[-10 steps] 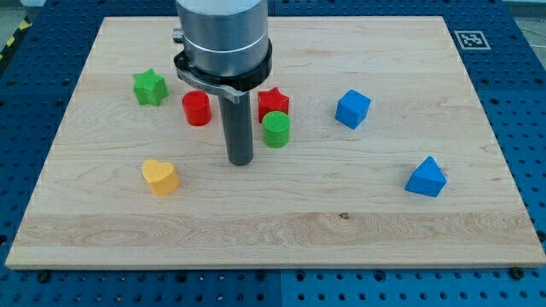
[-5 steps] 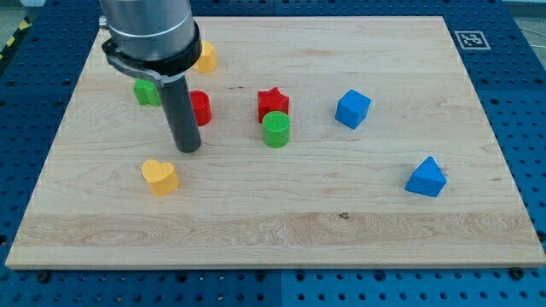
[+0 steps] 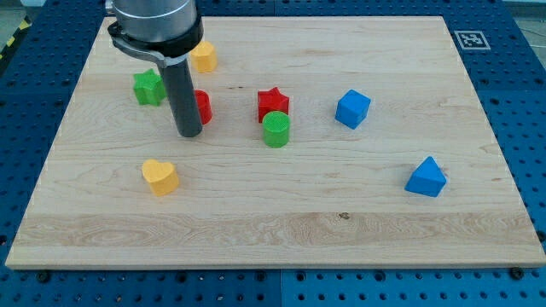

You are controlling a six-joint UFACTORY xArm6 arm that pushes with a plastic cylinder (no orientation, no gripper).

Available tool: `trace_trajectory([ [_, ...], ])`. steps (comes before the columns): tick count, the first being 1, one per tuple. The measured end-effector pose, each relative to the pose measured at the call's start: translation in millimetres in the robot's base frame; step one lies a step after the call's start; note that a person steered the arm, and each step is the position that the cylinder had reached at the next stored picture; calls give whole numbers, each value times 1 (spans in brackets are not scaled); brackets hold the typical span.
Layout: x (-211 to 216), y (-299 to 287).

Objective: Keep red circle parallel left to green circle

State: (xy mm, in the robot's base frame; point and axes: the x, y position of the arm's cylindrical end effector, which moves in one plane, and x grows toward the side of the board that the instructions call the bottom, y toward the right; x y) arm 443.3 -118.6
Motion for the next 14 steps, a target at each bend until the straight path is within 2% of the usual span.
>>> trace_trajectory([
  [5, -11, -36],
  [11, -49, -38],
  [14, -50, -41],
])
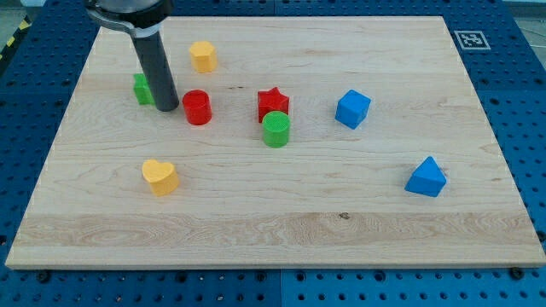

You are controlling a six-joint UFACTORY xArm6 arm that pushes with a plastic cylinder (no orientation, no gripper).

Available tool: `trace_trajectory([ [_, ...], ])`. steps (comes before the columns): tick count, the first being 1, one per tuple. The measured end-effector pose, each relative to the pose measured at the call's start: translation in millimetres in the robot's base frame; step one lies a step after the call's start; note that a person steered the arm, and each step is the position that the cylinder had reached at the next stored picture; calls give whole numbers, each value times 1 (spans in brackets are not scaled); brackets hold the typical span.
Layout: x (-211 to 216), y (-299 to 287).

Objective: Keep red circle parallel left to green circle

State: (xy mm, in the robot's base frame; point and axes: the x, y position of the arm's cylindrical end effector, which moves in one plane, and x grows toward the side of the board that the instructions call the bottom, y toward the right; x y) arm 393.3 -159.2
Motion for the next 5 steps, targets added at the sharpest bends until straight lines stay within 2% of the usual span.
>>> trace_trajectory([
  [2, -11, 25],
  [5, 19, 42],
])
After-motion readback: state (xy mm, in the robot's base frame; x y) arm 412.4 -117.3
